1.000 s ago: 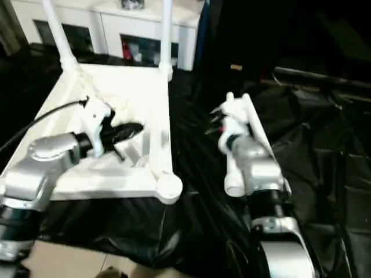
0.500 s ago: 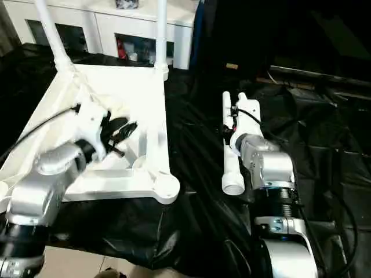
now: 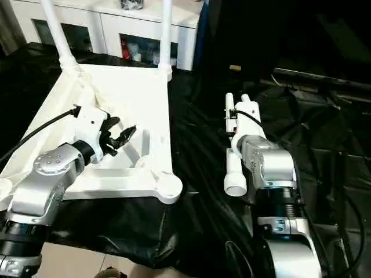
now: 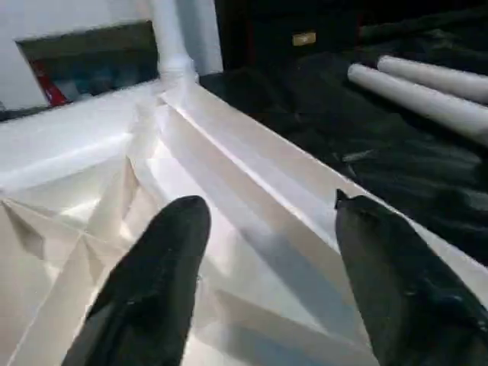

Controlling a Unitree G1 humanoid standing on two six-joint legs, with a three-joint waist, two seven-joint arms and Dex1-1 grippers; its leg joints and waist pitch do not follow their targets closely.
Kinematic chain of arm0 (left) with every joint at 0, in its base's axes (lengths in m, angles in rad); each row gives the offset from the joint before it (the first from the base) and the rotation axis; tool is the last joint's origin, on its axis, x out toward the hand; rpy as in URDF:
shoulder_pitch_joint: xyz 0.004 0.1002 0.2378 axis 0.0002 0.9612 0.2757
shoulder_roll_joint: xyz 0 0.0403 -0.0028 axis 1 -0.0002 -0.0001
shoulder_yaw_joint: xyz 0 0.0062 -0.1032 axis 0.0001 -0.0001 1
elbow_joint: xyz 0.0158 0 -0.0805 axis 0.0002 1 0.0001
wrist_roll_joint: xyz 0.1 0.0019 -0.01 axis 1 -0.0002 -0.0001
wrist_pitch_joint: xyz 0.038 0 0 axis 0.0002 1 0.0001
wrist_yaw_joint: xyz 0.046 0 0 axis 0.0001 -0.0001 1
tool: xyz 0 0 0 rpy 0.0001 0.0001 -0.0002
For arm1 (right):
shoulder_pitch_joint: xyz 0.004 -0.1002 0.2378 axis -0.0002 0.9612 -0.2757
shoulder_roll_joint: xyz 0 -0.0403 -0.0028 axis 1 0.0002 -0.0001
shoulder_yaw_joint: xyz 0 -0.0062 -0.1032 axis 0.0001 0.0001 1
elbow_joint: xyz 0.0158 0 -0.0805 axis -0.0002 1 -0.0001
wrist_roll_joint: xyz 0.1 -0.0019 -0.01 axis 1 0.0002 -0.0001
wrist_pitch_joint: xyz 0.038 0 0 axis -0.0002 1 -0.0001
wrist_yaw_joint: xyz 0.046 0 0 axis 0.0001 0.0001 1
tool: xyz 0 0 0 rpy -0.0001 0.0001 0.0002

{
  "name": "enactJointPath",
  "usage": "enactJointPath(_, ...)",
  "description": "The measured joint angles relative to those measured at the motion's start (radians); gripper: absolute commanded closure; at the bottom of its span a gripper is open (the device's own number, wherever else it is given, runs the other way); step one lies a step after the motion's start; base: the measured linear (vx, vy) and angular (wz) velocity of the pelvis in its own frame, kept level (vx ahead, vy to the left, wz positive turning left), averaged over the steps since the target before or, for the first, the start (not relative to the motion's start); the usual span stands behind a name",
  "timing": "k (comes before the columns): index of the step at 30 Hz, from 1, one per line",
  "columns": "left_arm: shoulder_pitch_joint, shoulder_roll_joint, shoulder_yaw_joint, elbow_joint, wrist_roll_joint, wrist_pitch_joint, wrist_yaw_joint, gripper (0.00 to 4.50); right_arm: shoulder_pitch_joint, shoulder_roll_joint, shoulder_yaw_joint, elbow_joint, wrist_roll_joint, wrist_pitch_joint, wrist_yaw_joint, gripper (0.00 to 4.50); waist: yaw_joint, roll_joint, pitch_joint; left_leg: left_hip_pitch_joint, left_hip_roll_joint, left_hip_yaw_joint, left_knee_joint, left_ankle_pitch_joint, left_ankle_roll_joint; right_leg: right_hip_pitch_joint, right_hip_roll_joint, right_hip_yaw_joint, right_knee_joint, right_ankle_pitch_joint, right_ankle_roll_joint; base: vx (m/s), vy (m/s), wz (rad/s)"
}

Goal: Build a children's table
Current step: Pick table leg

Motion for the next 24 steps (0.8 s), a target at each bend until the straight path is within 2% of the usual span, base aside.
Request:
enactJointPath(1,0.0,-0.006,0.0,0.001,0.004,-0.016,0.006,1.34,-0.008,0.001,-0.003,0.017,0.002,0.004,-0.005,0.97,0.0,0.0,0.0,0.0,0.0,0.0,0.0,0.0,0.0,0.0,0.0,0.0,0.0,0.0,0.0,0.0,0.0,0.0)
enactJointPath(4,-0.001,-0.013,-0.006,-0.017,-0.025,0.026,-0.032,1.34,-0.061,0.014,-0.061,0.1,0.029,0.037,-0.024,0.97,0.0,0.0,0.0,0.0,0.0,0.0,0.001,0.0,0.0,0.0,0.0,0.0,0.001,0.002,-0.003,0.0,0.0,0.0)
enactJointPath(6,0.018,0.025,-0.049,-0.084,-0.064,0.066,-0.128,1.34,-0.107,0.019,-0.106,0.184,0.056,0.059,-0.03,0.97,0.0,-0.001,0.0,0.0,0.0,0.0,0.002,0.0,0.0,0.0,0.0,0.0,0.002,0.002,-0.005,0.0,0.0,0.0)
enactJointPath(7,0.036,0.057,-0.074,-0.126,-0.083,0.077,-0.184,1.34,-0.119,0.021,-0.111,0.211,0.061,0.067,-0.03,0.97,-0.002,-0.002,-0.001,0.0,0.0,0.0,0.001,0.0,0.0,0.0,0.0,0.0,0.002,0.002,-0.005,0.0,0.0,0.0)
enactJointPath(9,0.076,0.131,-0.13,-0.2,-0.128,0.106,-0.305,1.34,-0.123,0.021,-0.113,0.258,0.067,0.078,-0.03,0.97,-0.001,-0.002,-0.001,0.0,0.0,0.001,0.002,0.0,0.0,-0.001,0.0,0.0,0.003,0.001,-0.005,0.0,0.0,0.0)
enactJointPath(12,0.091,0.179,-0.154,-0.237,-0.176,0.161,-0.39,1.34,-0.126,0.018,-0.106,0.303,0.064,0.097,-0.026,0.97,0.0,-0.004,0.0,-0.001,0.0,0.002,0.002,0.0,0.0,-0.001,0.0,0.0,0.003,0.001,-0.006,0.0,0.0,0.0)
enactJointPath(19,0.086,0.202,-0.159,-0.307,-0.234,0.234,-0.447,1.34,-0.155,0.008,-0.098,0.405,0.061,0.121,-0.021,0.97,0.0,-0.005,0.0,0.0,0.0,0.001,0.005,0.0,0.0,0.0,0.0,0.0,0.003,0.002,-0.001,0.0,0.0,0.0)
enactJointPath(20,0.083,0.202,-0.159,-0.307,-0.234,0.237,-0.446,1.29,-0.155,0.006,-0.098,0.411,0.059,0.12,-0.02,1.14,0.001,-0.005,0.0,0.0,0.0,0.001,0.005,0.0,0.0,0.0,0.0,0.0,0.003,0.002,-0.001,0.0,0.0,0.0)
enactJointPath(22,0.075,0.203,-0.16,-0.307,-0.234,0.244,-0.447,1.29,-0.157,-0.002,-0.098,0.424,0.055,0.118,-0.02,1.14,0.001,-0.005,0.0,0.0,0.0,0.001,0.006,0.0,0.0,0.001,0.0,0.0,0.003,0.003,-0.001,0.0,0.0,0.0)
enactJointPath(24,0.064,0.208,-0.159,-0.307,-0.234,0.246,-0.45,1.27,-0.158,-0.009,-0.098,0.428,0.054,0.119,-0.02,1.42,0.0,-0.005,0.0,0.0,0.0,0.001,0.006,0.0,-0.001,0.001,0.0,0.0,0.003,0.004,0.0,0.0,0.0,0.0)
